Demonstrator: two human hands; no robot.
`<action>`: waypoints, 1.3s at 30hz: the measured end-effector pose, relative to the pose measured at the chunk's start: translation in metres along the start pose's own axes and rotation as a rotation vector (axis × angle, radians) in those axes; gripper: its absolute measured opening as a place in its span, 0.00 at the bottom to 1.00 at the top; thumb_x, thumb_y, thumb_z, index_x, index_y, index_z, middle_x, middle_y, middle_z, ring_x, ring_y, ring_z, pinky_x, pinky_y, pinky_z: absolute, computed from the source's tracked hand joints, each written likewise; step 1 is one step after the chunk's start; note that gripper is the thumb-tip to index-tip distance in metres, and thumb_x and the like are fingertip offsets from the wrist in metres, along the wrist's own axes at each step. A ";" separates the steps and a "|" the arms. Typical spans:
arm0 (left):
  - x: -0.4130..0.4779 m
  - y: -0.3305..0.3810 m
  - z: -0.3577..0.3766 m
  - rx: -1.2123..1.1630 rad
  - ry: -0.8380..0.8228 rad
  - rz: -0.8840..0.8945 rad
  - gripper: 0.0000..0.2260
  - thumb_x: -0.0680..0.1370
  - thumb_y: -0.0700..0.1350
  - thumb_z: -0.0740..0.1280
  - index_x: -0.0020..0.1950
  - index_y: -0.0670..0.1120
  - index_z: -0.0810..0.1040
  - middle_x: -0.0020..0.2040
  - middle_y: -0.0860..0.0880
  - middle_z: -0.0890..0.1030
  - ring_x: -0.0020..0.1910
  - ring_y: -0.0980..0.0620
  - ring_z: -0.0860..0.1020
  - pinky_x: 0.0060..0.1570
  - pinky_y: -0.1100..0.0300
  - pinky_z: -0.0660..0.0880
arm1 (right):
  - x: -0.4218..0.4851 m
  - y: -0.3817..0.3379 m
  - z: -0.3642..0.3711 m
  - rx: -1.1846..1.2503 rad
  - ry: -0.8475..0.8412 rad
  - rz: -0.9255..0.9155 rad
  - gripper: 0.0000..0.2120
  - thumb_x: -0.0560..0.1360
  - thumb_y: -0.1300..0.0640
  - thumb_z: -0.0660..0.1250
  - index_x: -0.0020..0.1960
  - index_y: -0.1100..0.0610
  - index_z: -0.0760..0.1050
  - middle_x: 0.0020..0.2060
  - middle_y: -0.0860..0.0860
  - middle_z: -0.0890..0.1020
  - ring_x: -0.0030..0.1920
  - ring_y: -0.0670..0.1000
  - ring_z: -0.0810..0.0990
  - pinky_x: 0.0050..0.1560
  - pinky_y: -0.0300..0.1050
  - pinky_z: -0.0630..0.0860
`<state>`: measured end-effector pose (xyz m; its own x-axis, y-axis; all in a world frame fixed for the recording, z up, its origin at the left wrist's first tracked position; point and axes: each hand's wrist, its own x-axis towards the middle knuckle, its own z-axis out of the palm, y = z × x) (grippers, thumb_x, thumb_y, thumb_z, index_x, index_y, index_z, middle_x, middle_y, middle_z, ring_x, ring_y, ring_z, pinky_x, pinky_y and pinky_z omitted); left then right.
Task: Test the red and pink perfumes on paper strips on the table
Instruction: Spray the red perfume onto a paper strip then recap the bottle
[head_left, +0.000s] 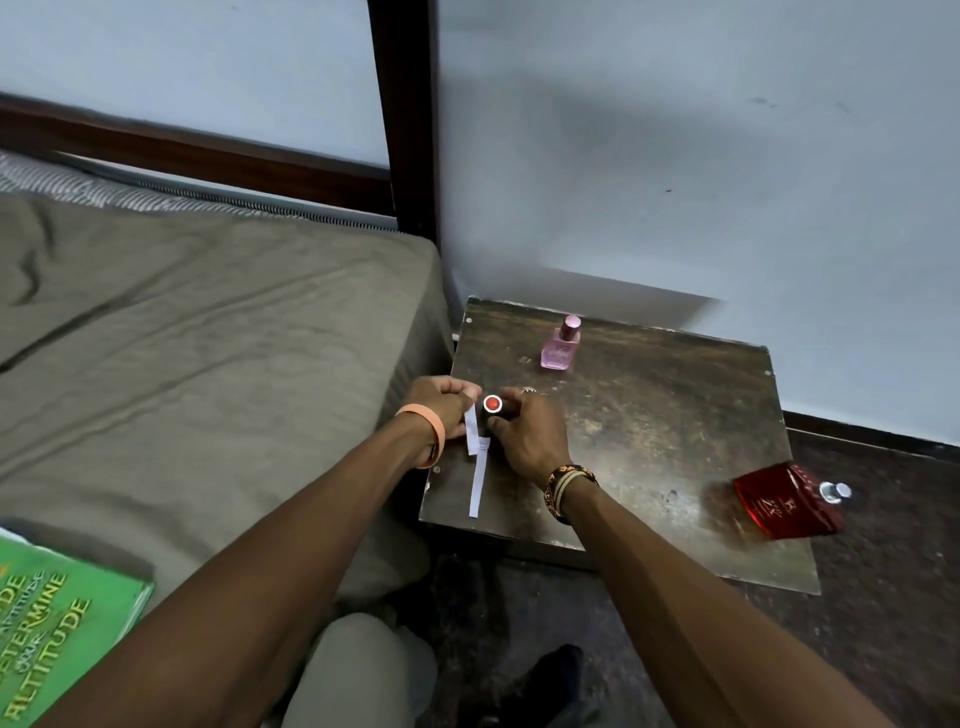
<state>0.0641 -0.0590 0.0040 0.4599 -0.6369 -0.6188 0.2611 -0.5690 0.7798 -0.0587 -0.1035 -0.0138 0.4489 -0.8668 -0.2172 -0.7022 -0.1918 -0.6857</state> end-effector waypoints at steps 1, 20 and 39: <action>0.001 -0.001 0.002 -0.004 -0.011 -0.001 0.04 0.78 0.39 0.65 0.45 0.43 0.78 0.46 0.42 0.79 0.42 0.51 0.78 0.43 0.58 0.79 | 0.002 0.001 0.002 0.002 -0.007 -0.004 0.09 0.72 0.61 0.70 0.51 0.54 0.83 0.46 0.51 0.85 0.48 0.54 0.81 0.51 0.52 0.78; -0.111 0.086 0.131 0.035 -0.296 0.223 0.04 0.79 0.37 0.64 0.51 0.39 0.77 0.48 0.40 0.80 0.45 0.45 0.80 0.40 0.58 0.80 | -0.078 0.031 -0.168 0.058 0.376 -0.049 0.08 0.74 0.61 0.70 0.49 0.50 0.83 0.42 0.47 0.84 0.46 0.49 0.80 0.44 0.47 0.77; -0.173 0.056 0.258 0.175 -0.500 0.241 0.04 0.78 0.36 0.65 0.45 0.40 0.79 0.49 0.37 0.82 0.45 0.43 0.81 0.48 0.50 0.80 | -0.153 0.132 -0.252 0.123 0.411 0.138 0.08 0.76 0.63 0.66 0.50 0.53 0.81 0.47 0.50 0.84 0.50 0.49 0.81 0.53 0.52 0.79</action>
<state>-0.2198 -0.1146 0.1306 0.0209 -0.9031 -0.4290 0.0350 -0.4281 0.9030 -0.3599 -0.1122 0.1043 0.0816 -0.9960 -0.0355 -0.6580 -0.0271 -0.7525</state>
